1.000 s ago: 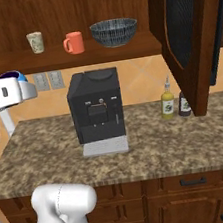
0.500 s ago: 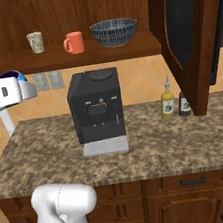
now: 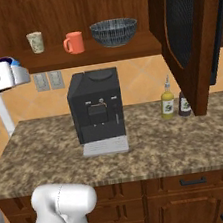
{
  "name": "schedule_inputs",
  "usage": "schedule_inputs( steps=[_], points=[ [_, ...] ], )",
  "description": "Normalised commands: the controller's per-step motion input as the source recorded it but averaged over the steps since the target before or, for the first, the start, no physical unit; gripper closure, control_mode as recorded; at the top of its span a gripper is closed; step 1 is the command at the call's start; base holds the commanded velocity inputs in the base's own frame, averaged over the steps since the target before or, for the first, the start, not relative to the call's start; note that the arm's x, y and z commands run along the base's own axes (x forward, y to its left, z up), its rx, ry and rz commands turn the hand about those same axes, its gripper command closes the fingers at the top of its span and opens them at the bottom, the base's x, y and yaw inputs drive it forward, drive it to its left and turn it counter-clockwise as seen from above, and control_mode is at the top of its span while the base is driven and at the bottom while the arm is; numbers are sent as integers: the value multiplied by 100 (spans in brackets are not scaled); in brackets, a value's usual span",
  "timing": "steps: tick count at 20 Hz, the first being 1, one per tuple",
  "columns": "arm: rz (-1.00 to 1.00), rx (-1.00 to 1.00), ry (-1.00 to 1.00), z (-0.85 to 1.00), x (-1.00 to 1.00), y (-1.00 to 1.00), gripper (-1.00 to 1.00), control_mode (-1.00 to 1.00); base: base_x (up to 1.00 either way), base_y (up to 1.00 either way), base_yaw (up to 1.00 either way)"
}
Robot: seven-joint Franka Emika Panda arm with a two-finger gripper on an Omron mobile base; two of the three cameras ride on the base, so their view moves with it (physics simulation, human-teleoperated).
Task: Gather all objects into one cabinet and sort the glasses and bowls to opposite sides.
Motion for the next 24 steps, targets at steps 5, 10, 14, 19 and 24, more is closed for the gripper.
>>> schedule_inputs(
  steps=[5, 10, 14, 19, 24],
  points=[
    [-10, 0, 0, 38, 56, 0, 100, -100, 0, 0, 0],
    [0, 0, 0, -1, 54, 15, 100, -100, 0, 0, 0],
    [1, 0, 0, -5, 34, 25, 100, -100, 0, 0, 0],
    [4, 0, 1, -13, 7, 17, 100, -100, 0, 0, 0],
    [0, 16, -2, -6, 5, 0, 100, -100, 0, 0, 0]
  ],
)
